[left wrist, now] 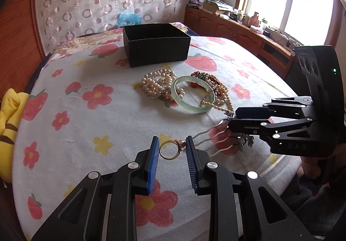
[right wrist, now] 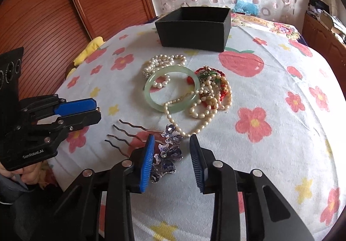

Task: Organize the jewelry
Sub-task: 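Lift the hair comb and gold ring and carry both toward the black box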

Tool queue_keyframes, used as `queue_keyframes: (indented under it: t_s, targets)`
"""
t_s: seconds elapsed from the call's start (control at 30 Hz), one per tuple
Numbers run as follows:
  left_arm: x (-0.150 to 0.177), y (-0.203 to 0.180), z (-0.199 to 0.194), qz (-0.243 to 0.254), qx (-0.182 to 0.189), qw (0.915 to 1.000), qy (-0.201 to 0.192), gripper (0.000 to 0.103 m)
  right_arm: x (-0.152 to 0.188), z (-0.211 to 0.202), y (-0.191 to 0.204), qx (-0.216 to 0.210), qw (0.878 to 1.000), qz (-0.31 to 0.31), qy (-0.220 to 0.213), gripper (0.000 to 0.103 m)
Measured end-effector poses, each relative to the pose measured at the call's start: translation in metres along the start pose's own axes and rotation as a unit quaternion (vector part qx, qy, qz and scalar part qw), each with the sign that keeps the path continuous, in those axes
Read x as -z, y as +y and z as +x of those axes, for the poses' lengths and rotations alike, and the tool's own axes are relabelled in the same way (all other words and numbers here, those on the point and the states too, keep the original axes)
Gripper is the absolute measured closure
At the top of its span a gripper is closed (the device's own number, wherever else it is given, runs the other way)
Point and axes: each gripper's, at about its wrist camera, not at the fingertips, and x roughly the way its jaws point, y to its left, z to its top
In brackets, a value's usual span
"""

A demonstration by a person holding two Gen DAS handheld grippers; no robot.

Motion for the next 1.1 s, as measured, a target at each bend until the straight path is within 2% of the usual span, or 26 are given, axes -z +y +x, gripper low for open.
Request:
queue_keyframes:
  t_s: [0.17,0.27,0.43,0.77,1.1]
  targets:
    - [0.000,0.000,0.000,-0.001,-0.001,1.0000,-0.001,0.079,0.002,-0.001,0.005,0.013,1.000,-0.021,0.007,0.067]
    - [-0.001,0.000,-0.001,-0.002,-0.001,1.0000,-0.003,0.079,0.002,-0.002,0.005,0.003,1.000,-0.023,0.010,0.076]
    - [-0.002,0.001,-0.003,-0.002,-0.003,1.0000,-0.006,0.079,0.003,-0.005,0.008,0.003,0.999,-0.031,0.010,0.077]
    - [-0.010,0.003,-0.006,-0.002,-0.010,0.9998,-0.019,0.079,-0.004,-0.022,0.004,0.017,0.999,-0.046,-0.020,0.077]
    - [-0.044,0.006,-0.002,0.008,-0.014,0.9989,-0.043,0.079,-0.032,-0.033,-0.007,0.047,0.995,-0.069,-0.046,0.077]
